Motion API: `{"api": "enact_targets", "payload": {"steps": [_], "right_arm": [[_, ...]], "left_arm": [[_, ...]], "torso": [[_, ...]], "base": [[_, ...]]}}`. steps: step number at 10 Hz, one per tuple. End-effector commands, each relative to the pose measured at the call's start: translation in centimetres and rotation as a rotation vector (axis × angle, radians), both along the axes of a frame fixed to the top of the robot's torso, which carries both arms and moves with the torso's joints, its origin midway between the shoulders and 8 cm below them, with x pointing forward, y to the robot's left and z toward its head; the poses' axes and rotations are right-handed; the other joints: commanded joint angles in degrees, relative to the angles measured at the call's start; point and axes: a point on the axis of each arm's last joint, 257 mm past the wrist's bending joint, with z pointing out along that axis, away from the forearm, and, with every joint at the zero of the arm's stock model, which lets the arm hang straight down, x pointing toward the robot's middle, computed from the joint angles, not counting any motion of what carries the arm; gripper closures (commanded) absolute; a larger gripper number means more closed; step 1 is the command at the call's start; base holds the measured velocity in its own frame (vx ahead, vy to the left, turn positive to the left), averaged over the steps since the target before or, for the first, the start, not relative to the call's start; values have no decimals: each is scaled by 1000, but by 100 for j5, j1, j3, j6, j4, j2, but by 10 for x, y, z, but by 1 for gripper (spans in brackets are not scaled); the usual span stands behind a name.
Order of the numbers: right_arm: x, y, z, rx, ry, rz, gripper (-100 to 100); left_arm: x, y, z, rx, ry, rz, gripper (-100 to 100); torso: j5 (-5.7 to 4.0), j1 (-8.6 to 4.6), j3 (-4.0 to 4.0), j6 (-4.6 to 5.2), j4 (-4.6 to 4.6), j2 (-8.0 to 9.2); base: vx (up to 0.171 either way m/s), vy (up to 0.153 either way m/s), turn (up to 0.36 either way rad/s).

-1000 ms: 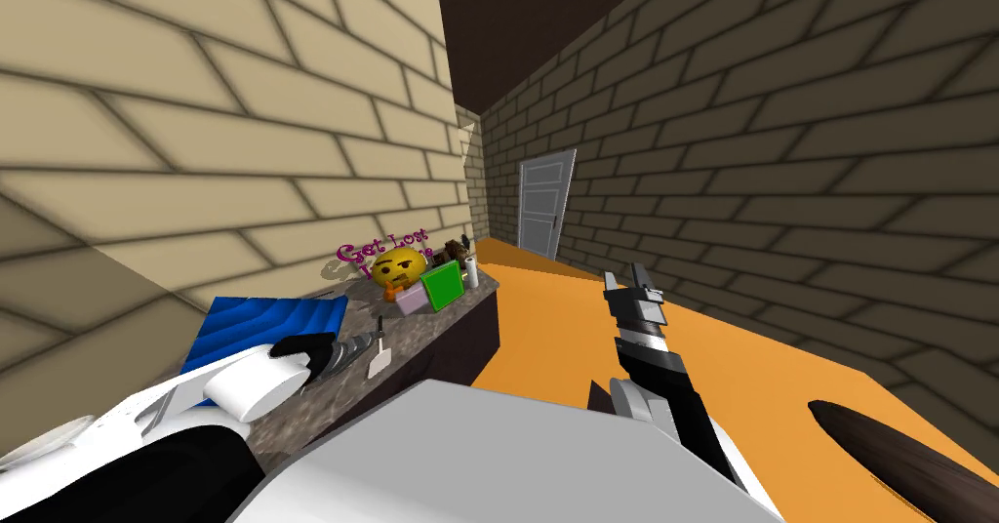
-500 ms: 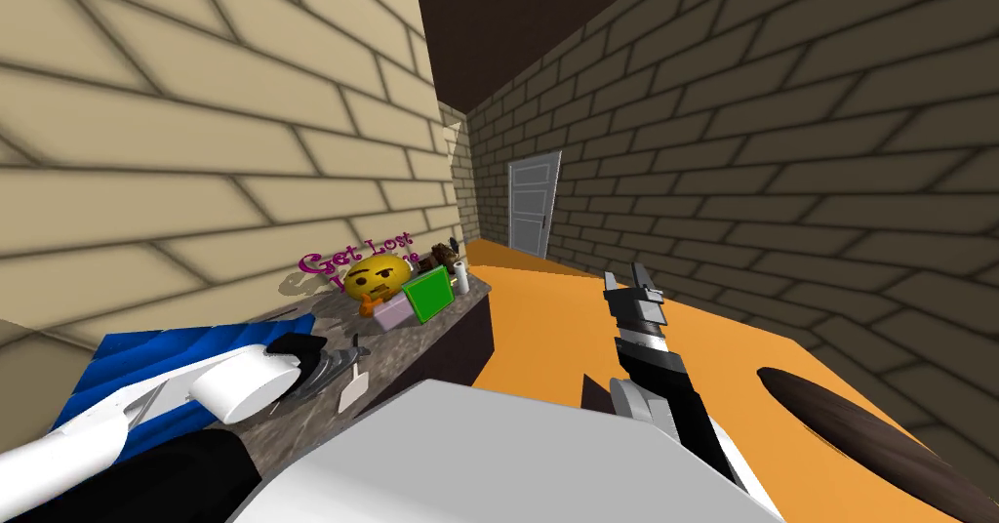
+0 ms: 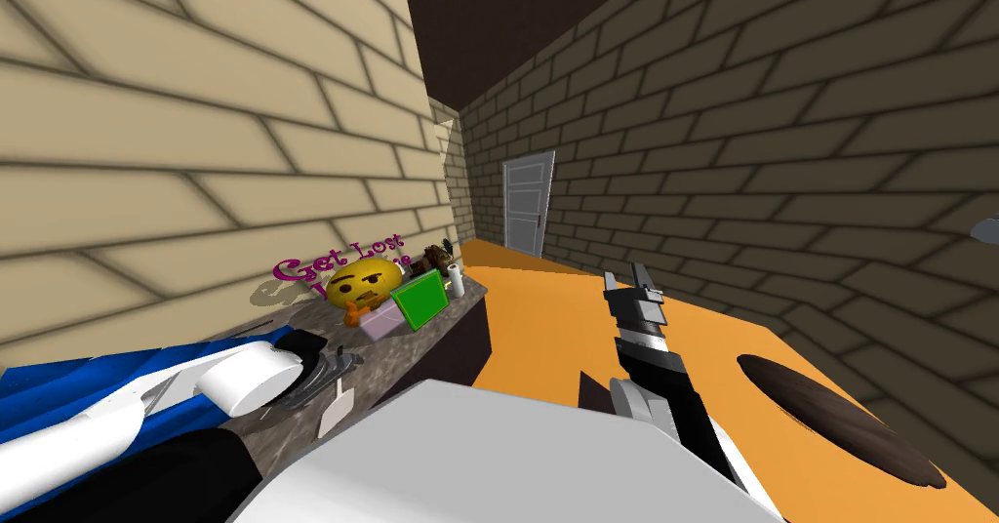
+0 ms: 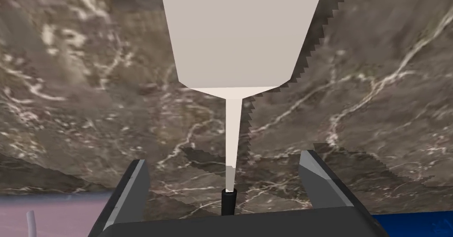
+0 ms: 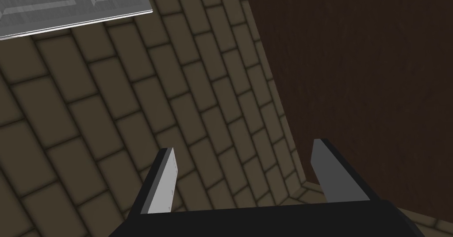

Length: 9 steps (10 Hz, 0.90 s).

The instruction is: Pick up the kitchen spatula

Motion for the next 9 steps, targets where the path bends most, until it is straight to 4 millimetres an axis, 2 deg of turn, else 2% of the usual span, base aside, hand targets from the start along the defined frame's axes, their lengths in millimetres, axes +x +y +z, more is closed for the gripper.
{"api": "enact_targets", "payload": {"steps": [1, 3, 4, 5, 9], "right_arm": [[0, 0, 0, 0, 0, 0, 0], [0, 0, 0, 0, 0, 0, 0], [0, 0, 0, 0, 0, 0, 0], [0, 0, 0, 0, 0, 0, 0], [0, 0, 0, 0, 0, 0, 0]], "left_arm": [[-9, 3, -9, 0, -1, 13, -100], [-22, 6, -24, -1, 0, 31, -100], [-18, 5, -20, -1, 0, 27, -100], [-19, 5, -21, -1, 0, 27, 100], [-19, 5, -21, -1, 1, 27, 100]], "torso": [[0, 0, 0, 0, 0, 0], [2, 7, -2, 1, -1, -3], [3, 9, -3, 1, -1, -5], [9, 16, -3, 3, -1, -4], [12, 18, -3, 5, -1, -5]], "base": [[13, 10, -88], [25, 20, -114], [8, 9, -10], [0, 0, 0], [0, 1, 3]]}}
